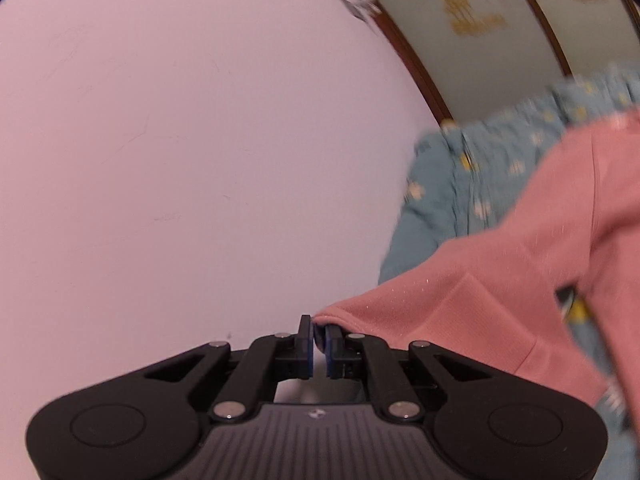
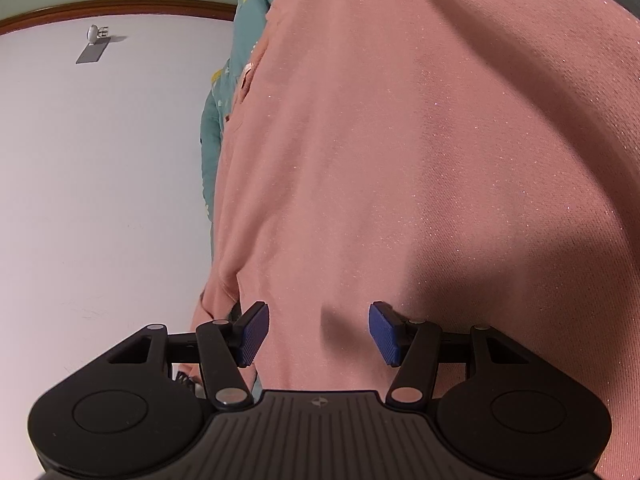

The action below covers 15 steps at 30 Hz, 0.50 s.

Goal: Fold clothes

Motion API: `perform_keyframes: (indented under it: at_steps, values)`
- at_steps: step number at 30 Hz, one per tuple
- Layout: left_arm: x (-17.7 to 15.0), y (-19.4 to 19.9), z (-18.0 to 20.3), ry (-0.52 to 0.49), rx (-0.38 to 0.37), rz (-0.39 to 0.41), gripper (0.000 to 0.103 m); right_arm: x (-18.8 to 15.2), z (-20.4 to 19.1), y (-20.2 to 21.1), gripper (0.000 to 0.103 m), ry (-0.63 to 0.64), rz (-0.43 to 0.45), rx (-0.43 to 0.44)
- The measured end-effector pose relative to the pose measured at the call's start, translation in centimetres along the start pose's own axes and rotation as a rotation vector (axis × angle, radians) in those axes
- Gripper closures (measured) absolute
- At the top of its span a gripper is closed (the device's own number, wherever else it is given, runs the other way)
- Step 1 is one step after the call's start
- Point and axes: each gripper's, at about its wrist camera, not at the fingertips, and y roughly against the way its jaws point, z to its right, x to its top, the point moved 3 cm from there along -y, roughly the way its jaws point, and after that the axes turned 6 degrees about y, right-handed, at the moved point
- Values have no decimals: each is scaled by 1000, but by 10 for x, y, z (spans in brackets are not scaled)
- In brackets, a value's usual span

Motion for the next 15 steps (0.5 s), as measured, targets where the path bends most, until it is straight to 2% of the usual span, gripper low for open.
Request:
perform_keyframes:
  at_steps: [2, 4, 5, 7, 10, 12, 15]
  values:
    - [-3, -8, 1, 3, -38, -75, 87, 0, 0, 0, 48, 1, -1, 1]
    - [-5, -8, -2, 24, -73, -123, 68, 0, 1, 0, 48, 0, -3, 3]
    - [-6, -2, -8, 35, -77, -150, 63, 1, 2, 0, 48, -2, -4, 4]
    - [-8, 6, -21, 62, -92, -189, 61, 1, 2, 0, 48, -4, -5, 5]
    - [-6, 24, -55, 212, -189, -264, 61, 1, 3, -3, 47, -4, -8, -2]
    - [12, 32, -69, 353, -305, -254, 61, 0, 2, -3, 47, 11, -10, -6]
    - [56, 23, -57, 383, -390, -202, 55, -3, -4, -4, 47, 59, -14, -9]
